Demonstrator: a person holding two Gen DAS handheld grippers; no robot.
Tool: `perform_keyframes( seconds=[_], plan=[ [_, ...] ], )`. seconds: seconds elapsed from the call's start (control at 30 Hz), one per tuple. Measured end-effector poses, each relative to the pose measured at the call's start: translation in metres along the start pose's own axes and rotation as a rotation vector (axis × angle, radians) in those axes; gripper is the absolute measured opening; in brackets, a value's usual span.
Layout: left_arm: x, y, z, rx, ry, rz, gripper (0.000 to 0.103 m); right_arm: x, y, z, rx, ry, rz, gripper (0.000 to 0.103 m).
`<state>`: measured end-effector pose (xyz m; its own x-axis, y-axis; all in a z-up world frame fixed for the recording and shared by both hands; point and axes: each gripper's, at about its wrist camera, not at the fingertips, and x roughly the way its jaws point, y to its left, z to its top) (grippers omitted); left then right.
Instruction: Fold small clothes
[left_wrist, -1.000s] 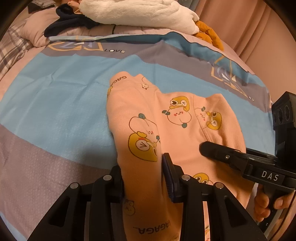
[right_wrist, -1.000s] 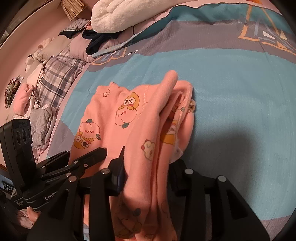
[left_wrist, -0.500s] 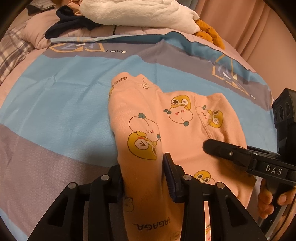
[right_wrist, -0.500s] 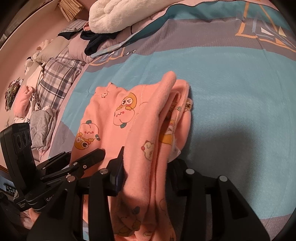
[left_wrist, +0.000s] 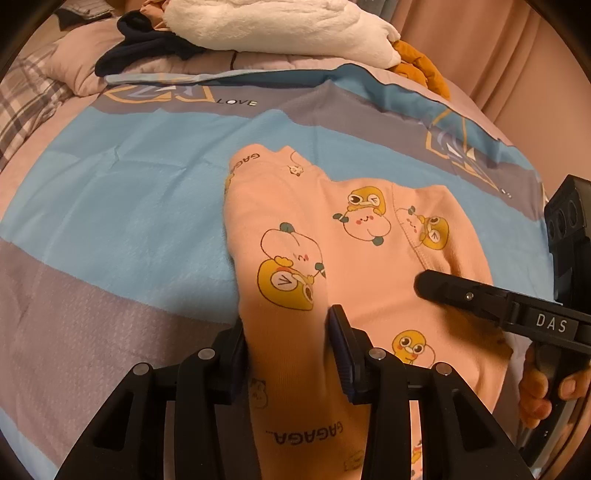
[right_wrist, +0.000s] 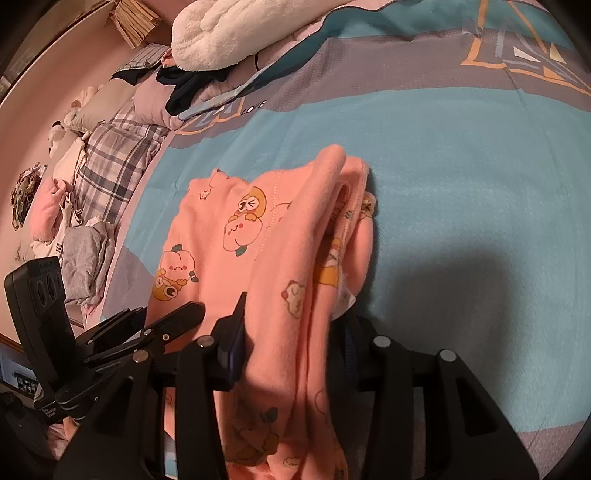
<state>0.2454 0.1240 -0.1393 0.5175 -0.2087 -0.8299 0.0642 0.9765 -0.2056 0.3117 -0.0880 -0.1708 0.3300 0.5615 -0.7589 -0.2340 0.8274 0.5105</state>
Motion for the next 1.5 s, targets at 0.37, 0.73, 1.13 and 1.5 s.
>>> perform_keyframes(
  seconds=[0.37,0.73,1.13,1.5],
  plan=[
    [-0.004,0.000,-0.006,0.008,0.002,0.016,0.040,-0.002,-0.002,0.001,0.009,0.000,-0.004,0.043],
    [-0.010,-0.001,-0.014,0.009,0.003,0.034,0.041,-0.007,-0.004,-0.002,0.014,0.000,-0.025,0.044],
    [-0.012,-0.003,-0.018,0.011,-0.001,0.048,0.041,-0.013,-0.006,-0.004,0.019,-0.006,-0.037,0.046],
    [-0.017,-0.004,-0.026,0.004,-0.005,0.055,0.041,-0.014,-0.008,-0.005,0.030,-0.009,-0.037,0.047]
  ],
)
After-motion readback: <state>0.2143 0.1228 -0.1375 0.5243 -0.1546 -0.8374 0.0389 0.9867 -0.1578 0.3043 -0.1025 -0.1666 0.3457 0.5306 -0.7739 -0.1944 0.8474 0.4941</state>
